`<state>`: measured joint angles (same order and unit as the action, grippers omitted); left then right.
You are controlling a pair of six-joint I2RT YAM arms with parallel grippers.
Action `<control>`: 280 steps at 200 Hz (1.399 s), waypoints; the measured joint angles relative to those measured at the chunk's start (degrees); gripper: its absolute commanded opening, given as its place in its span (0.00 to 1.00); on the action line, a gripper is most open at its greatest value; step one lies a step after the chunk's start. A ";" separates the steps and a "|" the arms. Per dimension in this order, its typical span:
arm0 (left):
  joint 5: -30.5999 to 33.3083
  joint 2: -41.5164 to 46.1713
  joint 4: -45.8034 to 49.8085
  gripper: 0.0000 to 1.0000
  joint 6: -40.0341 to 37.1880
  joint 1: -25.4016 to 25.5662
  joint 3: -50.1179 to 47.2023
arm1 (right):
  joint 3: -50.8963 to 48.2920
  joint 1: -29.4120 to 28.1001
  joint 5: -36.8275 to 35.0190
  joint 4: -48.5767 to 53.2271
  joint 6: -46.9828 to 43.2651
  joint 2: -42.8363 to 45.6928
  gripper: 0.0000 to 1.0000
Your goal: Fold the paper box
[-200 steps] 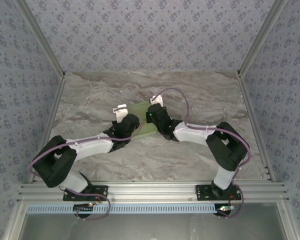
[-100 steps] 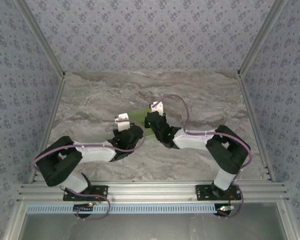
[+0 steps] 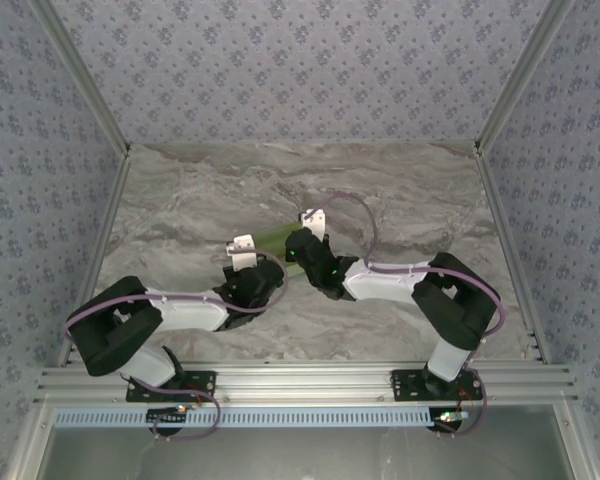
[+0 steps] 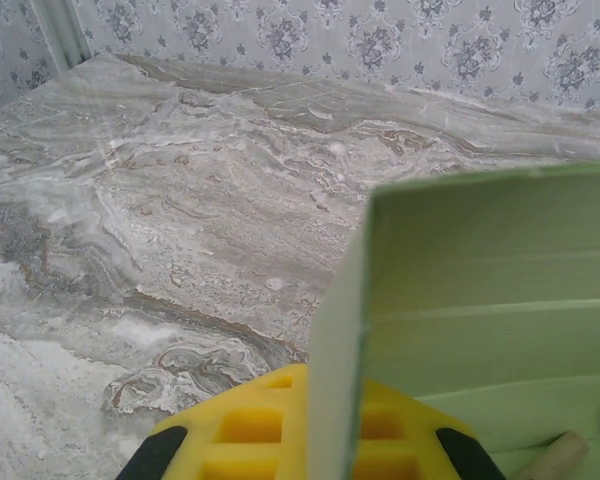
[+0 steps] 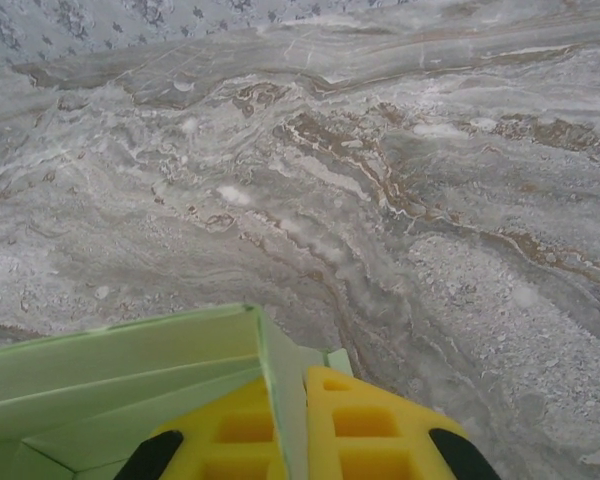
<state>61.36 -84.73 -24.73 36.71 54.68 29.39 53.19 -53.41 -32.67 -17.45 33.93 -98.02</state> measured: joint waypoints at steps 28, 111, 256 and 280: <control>-0.02 -0.02 0.02 0.00 -0.02 0.11 -0.63 | 0.00 -0.17 0.59 0.74 0.15 0.00 0.05; 4.31 -0.02 0.83 0.00 0.48 3.39 -1.88 | -2.51 -1.70 -0.68 -1.73 -1.38 0.57 0.10; 9.46 -1.77 1.64 0.00 -0.48 5.84 -1.92 | -4.26 -2.51 -0.79 2.14 -3.52 3.04 0.25; 9.94 -1.77 1.79 0.00 -0.85 5.84 -1.92 | -4.61 -2.54 -0.20 3.02 -3.56 4.09 0.28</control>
<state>71.31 -86.50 -22.94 35.86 60.51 27.46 48.58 -55.94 -32.86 -14.44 30.37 -93.93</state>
